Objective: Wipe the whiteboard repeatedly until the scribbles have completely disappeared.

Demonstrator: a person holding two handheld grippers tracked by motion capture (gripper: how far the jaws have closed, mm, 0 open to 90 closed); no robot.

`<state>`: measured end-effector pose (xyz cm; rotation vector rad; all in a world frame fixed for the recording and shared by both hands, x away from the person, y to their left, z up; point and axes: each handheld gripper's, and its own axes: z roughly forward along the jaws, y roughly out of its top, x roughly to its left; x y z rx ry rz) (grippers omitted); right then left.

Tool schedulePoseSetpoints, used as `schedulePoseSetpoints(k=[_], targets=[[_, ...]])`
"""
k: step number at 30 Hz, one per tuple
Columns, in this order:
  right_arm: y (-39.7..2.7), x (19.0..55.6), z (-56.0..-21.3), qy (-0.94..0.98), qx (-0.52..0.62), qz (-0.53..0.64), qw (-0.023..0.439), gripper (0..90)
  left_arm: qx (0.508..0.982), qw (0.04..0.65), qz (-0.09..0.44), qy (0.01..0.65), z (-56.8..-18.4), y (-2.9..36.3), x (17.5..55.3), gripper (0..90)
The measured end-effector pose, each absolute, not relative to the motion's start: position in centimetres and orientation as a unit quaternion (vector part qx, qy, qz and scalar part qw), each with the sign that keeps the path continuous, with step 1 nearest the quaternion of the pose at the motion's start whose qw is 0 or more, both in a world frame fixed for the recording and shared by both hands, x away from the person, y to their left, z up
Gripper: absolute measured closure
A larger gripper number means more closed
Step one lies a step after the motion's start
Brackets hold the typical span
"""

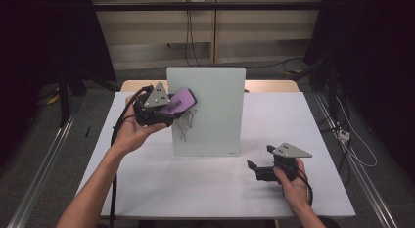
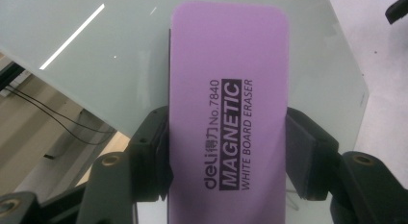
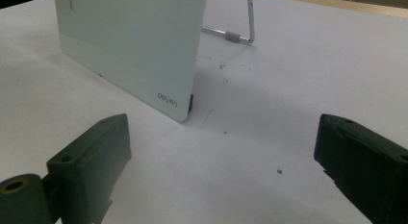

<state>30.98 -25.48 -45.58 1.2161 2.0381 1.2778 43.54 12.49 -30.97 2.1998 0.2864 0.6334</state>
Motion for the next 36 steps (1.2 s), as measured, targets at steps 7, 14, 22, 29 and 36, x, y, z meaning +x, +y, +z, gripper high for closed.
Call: schedulePoseSetpoints(k=[7, 14, 22, 29, 36], targets=[[-25.4, 31.0, -45.6, 0.737, 0.441, 0.462, 0.220, 5.5, 0.882, 0.393, 0.241, 0.103, -32.6, 11.9, 42.8, 41.0], [-25.4, 31.0, -45.6, 0.738, 0.440, 0.462, 0.219, 5.5, 0.891, 0.379, 0.234, 0.090, -33.8, 10.8, 42.2, 41.0], [-25.4, 31.0, -45.6, 0.738, 0.440, 0.463, 0.220, 5.5, 0.899, 0.366, 0.226, 0.077, -34.7, 9.7, 41.8, 41.0], [-25.4, 31.0, -45.5, 0.738, 0.440, 0.463, 0.220, 5.5, 0.904, 0.363, 0.215, 0.072, -35.0, 9.5, 41.8, 41.1], [-25.4, 31.0, -45.6, 0.737, 0.440, 0.463, 0.220, 5.6, 0.890, 0.387, 0.222, 0.090, -33.0, 10.7, 42.7, 41.1]])
